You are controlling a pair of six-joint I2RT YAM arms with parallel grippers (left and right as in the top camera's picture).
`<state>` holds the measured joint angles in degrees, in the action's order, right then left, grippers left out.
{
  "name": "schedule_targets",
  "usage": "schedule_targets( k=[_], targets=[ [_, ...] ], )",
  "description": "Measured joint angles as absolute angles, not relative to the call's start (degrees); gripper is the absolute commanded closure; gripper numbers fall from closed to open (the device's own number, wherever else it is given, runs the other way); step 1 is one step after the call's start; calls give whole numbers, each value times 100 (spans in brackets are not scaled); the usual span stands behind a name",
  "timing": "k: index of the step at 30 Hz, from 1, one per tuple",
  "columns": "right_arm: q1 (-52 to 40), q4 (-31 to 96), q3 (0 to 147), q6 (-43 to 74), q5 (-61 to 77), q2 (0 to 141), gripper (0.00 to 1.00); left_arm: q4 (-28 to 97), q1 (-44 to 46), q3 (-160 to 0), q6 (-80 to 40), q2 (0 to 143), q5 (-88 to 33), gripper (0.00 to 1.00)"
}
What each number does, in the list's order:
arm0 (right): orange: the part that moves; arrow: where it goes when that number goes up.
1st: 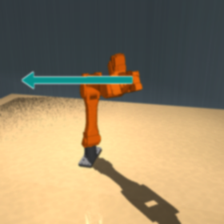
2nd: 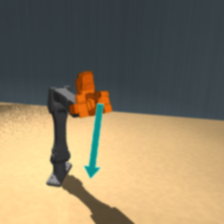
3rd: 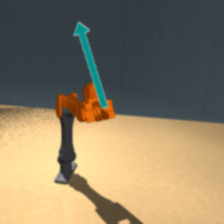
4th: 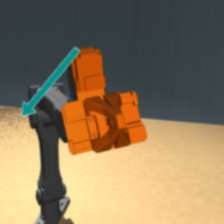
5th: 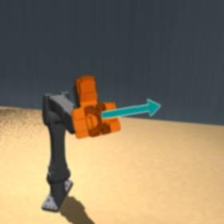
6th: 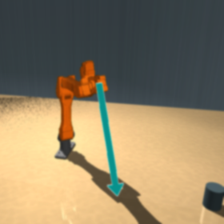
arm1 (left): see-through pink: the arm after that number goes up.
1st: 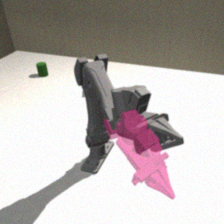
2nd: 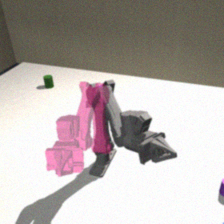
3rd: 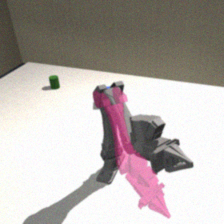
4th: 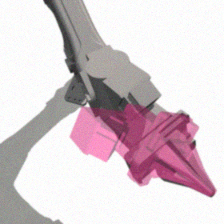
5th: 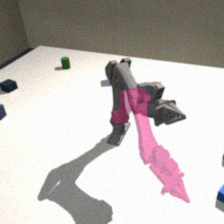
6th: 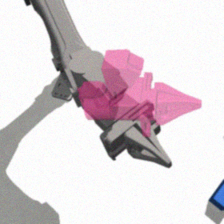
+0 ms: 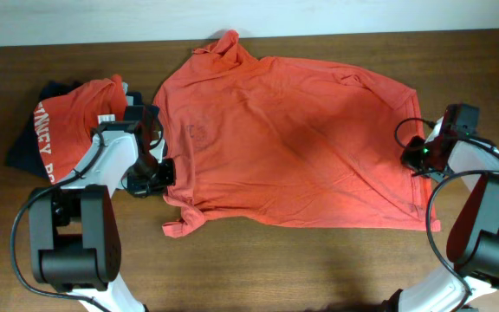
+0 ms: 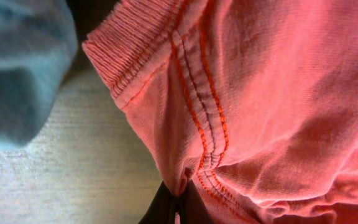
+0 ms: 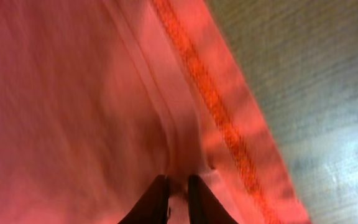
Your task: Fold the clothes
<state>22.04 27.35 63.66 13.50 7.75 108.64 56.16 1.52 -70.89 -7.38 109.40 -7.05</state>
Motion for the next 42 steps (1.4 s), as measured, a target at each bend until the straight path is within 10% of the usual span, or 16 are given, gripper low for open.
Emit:
schedule_targets(
  k=[19, 25, 42],
  targets=[
    [2596, 2840, 7336, 1686, 644, 11432, 85, 6176, -23, -7091, -735, 10940, 14, 100],
    [2622, 3015, 8093, 1199, 1940, 11463, 42, 6169, -126, -7091, -685, 10940, 108, 96],
    [1114, 1695, 8425, 1549, 1890, 12477, 37, 6104, -121, -7091, -668, 10940, 113, 96]
  ],
)
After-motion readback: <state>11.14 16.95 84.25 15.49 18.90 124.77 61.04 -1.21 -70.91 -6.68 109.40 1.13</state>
